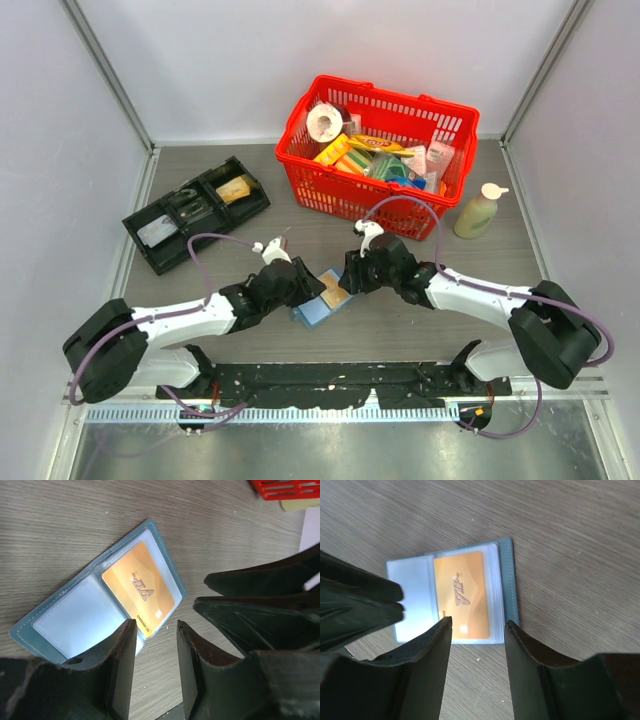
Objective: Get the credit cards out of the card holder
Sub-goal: Remove the credit card from the card holder.
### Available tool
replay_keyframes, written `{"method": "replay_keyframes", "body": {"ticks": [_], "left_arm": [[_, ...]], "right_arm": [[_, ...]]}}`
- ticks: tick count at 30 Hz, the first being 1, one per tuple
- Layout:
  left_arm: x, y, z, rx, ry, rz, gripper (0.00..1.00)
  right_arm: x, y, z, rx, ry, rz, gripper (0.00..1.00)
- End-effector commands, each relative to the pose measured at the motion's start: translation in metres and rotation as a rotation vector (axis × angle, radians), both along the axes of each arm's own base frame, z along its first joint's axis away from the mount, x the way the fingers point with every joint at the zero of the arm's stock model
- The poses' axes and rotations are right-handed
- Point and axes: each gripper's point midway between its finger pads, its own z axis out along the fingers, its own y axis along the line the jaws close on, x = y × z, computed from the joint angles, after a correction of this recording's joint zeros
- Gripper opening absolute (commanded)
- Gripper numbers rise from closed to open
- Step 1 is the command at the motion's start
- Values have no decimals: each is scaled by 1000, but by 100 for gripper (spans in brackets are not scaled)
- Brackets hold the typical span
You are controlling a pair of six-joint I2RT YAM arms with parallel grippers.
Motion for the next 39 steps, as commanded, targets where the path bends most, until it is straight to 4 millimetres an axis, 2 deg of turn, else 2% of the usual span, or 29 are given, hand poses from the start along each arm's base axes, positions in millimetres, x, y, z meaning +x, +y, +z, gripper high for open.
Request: {"method": "replay_keyframes", "body": {"ticks": [1, 5, 10, 19, 24, 31, 39], "left_arm": [[10, -15, 6, -95, -17, 11, 40], [14, -8, -4, -87, -7, 47, 40], [13, -3, -19, -83, 26, 74, 40], [10, 3, -42, -115, 71, 128, 40], [9, 1, -49, -140, 93, 140, 38], [7, -4, -45, -209, 104, 144, 27], [5, -2, -26, -273, 84, 149, 10]], "right_arm": [[10, 17, 24, 81, -75, 46, 48], [10, 28, 16, 123, -56, 75, 42], [9, 25, -5, 154, 2, 65, 38], [-24, 14, -46, 125, 167, 106, 37], [-31, 11, -52, 128, 197, 99, 37], [-29, 11, -51, 124, 190, 93, 37], [-28, 7, -60, 104, 207, 68, 36]]}}
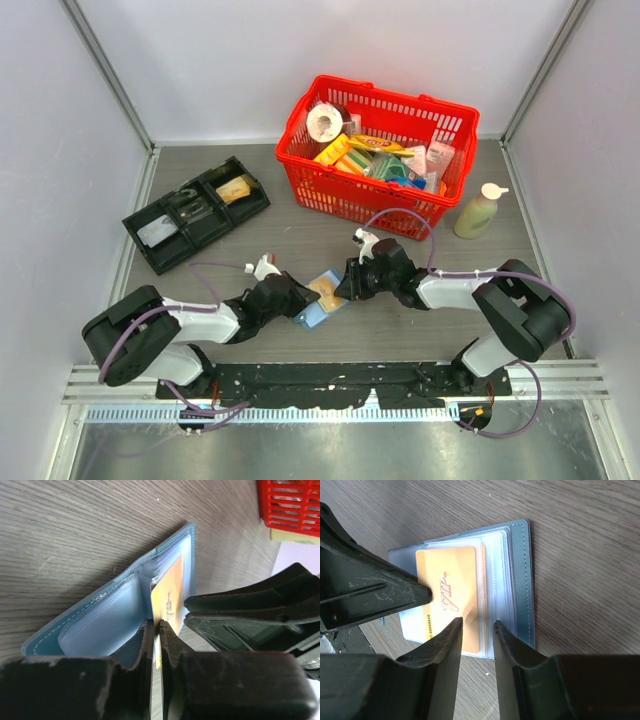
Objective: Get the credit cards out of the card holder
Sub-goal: Remove the credit card from the card holder, then place the credit card in the storage box.
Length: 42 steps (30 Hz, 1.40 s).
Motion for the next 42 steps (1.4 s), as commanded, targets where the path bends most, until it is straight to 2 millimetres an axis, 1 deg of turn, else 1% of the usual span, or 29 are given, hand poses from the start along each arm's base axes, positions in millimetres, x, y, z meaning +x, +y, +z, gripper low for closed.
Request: {"method": "replay_keyframes", "body": {"ticks": [1, 5, 8, 9, 11, 14, 18, 21, 24, 25, 26, 27, 28, 29, 30, 31, 32, 33, 34, 35, 36, 37, 38, 41, 42], "left_arm": [[4, -7, 29, -93, -51, 4, 7], [1, -4, 37, -116, -58, 7, 0], [-2, 1, 34, -108, -46, 12, 0], [-4, 2, 32, -105, -40, 14, 0], [-7, 7, 28, -101, -26, 19, 0], [-14, 16, 18, -87, -1, 34, 0], [-20, 28, 12, -56, 10, 45, 0], [-25, 40, 10, -9, 5, 45, 0], [-27, 51, 15, 42, -30, 37, 0], [-27, 54, 18, 60, -50, 31, 0], [-28, 57, 22, 80, -68, 20, 0], [-28, 59, 26, 99, -87, 5, 0], [-28, 61, 31, 117, -106, -9, 0], [-28, 60, 39, 126, -136, -28, 0], [-30, 63, 39, 155, -144, -53, 0], [-30, 62, 47, 166, -176, -78, 0], [-30, 61, 51, 186, -198, -107, 0], [-30, 59, 58, 194, -231, -133, 0], [-30, 57, 65, 210, -267, -174, 0], [-31, 53, 71, 227, -304, -227, 0], [-32, 49, 77, 245, -341, -277, 0], [-33, 44, 85, 259, -378, -332, 0], [-35, 40, 90, 274, -399, -378, 0], [-40, 28, 108, 331, -480, -541, 0], [-45, 22, 115, 340, -513, -617, 0]], "right_arm": [[-14, -13, -28, -75, 84, -7, 36], [-13, -15, -30, -79, 96, -21, 36], [-11, -19, -33, -84, 113, -43, 35], [-11, -21, -35, -85, 119, -50, 33], [-9, -23, -37, -85, 131, -66, 32], [-8, -26, -39, -87, 139, -78, 32], [-7, -27, -37, -79, 142, -83, 32], [-6, -25, -34, -67, 138, -83, 32], [-6, -23, -28, -55, 132, -79, 32], [-4, -21, -21, -43, 119, -72, 32], [-5, -21, -19, -42, 119, -70, 35], [-1, -19, -9, -29, 91, -64, 36], [-1, -20, -6, -35, 88, -62, 39], [3, -17, 7, -19, 50, -51, 41], [6, -16, 20, -6, 23, -47, 46], [7, -16, 27, -5, -8, -35, 48], [10, -15, 42, 6, -41, -28, 54], [9, -16, 48, -2, -67, -8, 57], [11, -16, 64, 11, -106, 3, 60], [11, -16, 71, 10, -142, 24, 62], [9, -15, 89, 36, -181, 43, 65], [10, -15, 97, 40, -221, 63, 66], [7, -14, 112, 61, -272, 98, 68], [-6, -11, 144, 117, -361, 186, 69], [-9, -10, 159, 136, -417, 208, 69]]}}
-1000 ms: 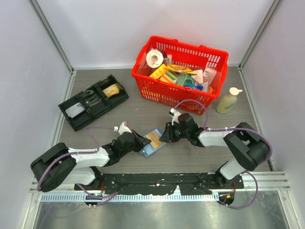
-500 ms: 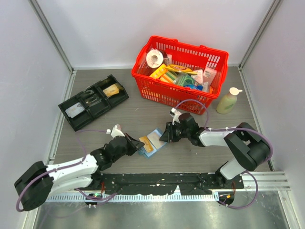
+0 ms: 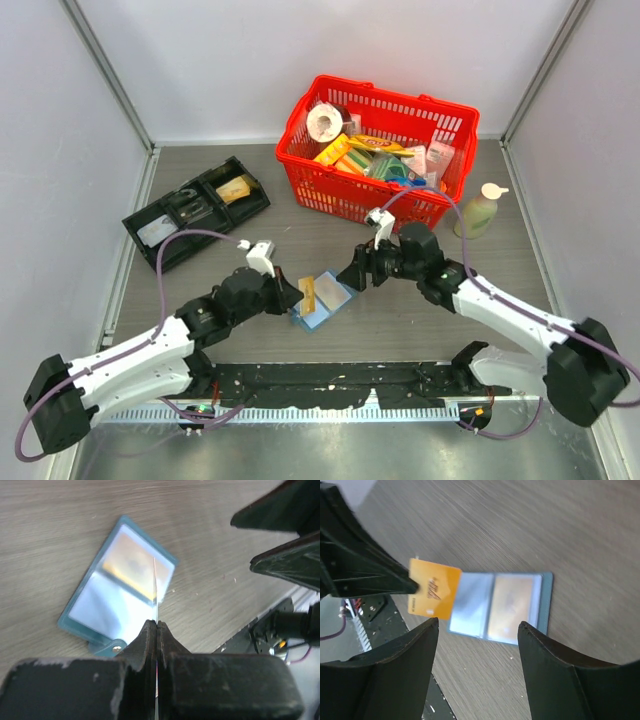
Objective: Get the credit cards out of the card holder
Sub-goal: Place the credit card in the storage box.
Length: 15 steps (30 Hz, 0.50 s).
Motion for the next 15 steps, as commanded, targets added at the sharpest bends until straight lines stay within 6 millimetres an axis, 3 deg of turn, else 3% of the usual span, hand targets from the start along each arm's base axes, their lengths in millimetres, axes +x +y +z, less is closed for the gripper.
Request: {"method": "replay_keyframes", "body": {"ticks": [1, 7, 15], "left_arm": [[-13, -23, 41, 121, -182, -347, 0], [-41, -41, 77, 187, -294, -719, 0], [-64, -58, 113, 154, -353, -997, 0]], "right_arm": [[-17, 3, 62, 61, -208, 156, 70], [-44, 5, 113, 121, -382, 324, 70], [-79, 16, 125, 188, -378, 538, 66]]}}
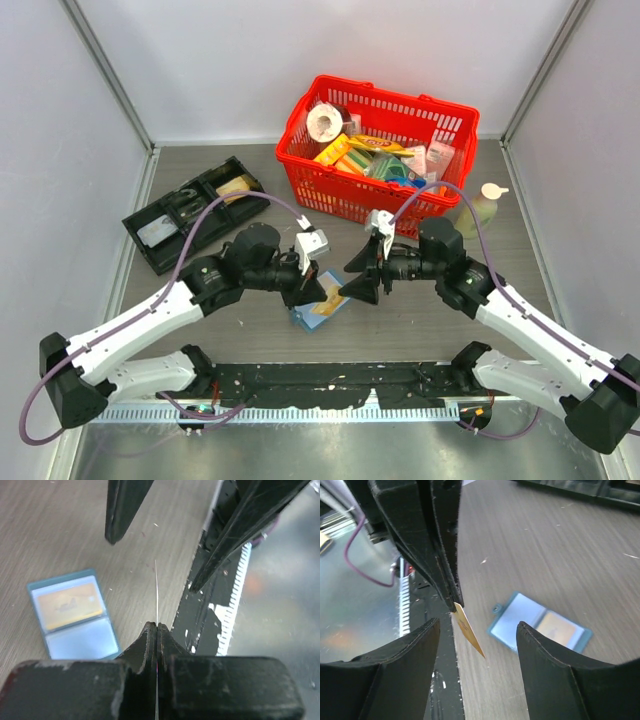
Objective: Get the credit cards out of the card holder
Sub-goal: Place the credit card in the storage box.
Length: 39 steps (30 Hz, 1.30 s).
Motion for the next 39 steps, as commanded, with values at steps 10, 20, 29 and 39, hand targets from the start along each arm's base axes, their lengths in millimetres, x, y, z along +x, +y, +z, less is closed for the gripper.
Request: {"method": "replay_keyframes", "body": {"ticks": [10, 20, 29, 39], "left_arm": [[-17, -11, 30, 32, -73, -283, 0], [40, 10, 52, -109, -226, 193, 78], [64, 48, 63, -392, -151, 606, 90], [63, 44, 73, -712, -46, 649, 89]], "right_arm": [[-40, 8, 16, 28, -18, 255, 5], [-5, 7, 38, 187, -15, 3, 1], [21, 5, 66, 483, 147, -204, 1], [28, -2, 63, 549, 197, -274, 1]]}}
